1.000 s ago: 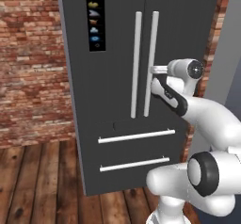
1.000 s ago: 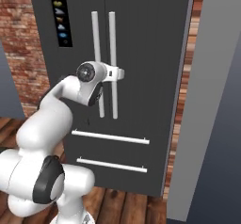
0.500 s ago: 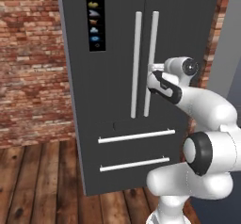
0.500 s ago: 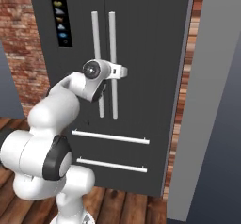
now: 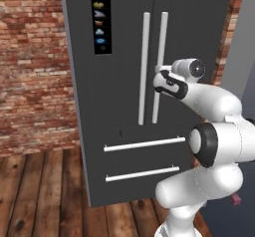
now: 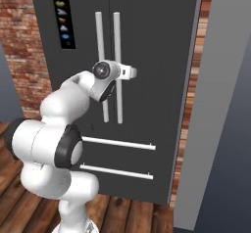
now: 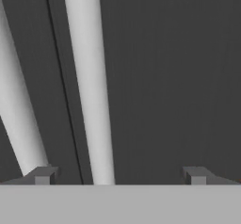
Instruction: Retrieve the kiwi and pear from the fridge and place them into the bowl on the dining table.
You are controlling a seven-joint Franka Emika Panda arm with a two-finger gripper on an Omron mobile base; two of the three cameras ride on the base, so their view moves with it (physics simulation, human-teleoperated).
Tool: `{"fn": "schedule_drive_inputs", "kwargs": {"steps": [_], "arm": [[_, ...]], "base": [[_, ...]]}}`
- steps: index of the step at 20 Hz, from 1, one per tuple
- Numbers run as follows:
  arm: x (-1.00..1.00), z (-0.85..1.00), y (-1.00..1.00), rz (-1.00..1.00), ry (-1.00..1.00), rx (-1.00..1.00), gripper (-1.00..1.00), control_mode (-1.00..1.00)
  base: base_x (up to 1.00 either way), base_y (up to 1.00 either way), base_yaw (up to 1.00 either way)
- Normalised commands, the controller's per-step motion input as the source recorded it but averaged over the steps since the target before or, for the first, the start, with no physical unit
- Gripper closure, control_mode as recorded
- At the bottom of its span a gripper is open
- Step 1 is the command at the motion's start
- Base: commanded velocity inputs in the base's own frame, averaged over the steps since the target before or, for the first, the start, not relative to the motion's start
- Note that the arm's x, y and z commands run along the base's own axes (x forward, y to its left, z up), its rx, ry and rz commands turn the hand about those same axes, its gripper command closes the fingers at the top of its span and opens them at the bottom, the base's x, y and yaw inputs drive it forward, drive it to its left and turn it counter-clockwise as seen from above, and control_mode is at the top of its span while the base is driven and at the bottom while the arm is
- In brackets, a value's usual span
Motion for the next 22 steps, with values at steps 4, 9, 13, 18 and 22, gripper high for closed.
{"fn": "schedule_drive_inputs", "kwargs": {"steps": [4,9,13,18,22], "arm": [[0.37,-0.09,-0.03,0.0,0.0,0.0,-1.0,-1.0],[0.39,-0.14,0.0,0.0,0.0,0.0,-1.0,-1.0],[0.44,-0.18,0.0,0.0,0.0,0.0,-1.0,-1.0],[0.43,-0.16,-0.05,0.0,0.0,0.0,-1.0,-1.0],[0.42,-0.11,-0.13,0.0,0.0,0.0,-1.0,-1.0]], "base": [[0.0,0.0,0.0],[0.0,0.0,0.0],[0.0,0.0,0.0],[0.0,0.0,0.0],[0.0,0.0,0.0]]}}
